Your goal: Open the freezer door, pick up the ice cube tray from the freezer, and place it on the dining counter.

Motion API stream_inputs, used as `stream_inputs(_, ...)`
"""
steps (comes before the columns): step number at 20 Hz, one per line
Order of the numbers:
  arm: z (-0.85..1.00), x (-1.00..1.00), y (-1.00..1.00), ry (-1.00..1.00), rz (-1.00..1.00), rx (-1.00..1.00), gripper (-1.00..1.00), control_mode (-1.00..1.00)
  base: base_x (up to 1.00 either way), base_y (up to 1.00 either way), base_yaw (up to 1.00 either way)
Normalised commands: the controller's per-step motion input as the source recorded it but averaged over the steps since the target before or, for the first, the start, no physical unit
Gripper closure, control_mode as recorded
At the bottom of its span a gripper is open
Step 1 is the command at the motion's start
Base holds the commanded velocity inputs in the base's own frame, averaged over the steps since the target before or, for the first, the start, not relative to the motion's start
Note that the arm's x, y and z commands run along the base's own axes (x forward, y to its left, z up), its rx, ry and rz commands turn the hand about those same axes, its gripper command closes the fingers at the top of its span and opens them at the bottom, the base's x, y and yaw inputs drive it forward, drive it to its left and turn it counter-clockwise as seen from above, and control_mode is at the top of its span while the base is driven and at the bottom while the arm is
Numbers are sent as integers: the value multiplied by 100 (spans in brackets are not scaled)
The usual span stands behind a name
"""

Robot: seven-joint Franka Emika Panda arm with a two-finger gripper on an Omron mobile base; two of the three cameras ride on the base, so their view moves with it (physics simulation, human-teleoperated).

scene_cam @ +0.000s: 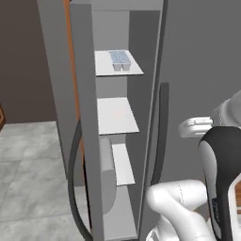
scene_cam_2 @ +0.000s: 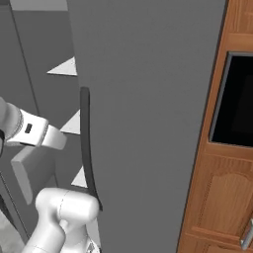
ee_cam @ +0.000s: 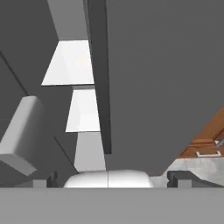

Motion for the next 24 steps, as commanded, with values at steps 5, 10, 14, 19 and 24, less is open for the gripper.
stream_inputs(5,0,0,0,0,0,0,-100,100,72,1,12)
stream_inputs(10,0,0,0,0,0,0,-100,100,37,30,11)
stream_inputs(14,0,0,0,0,0,0,-100,100,29,41,2)
stream_inputs(19,0,0,0,0,0,0,-100,100,2,54,10)
stream_inputs(24,0,0,0,0,0,0,-100,100,18,38,2)
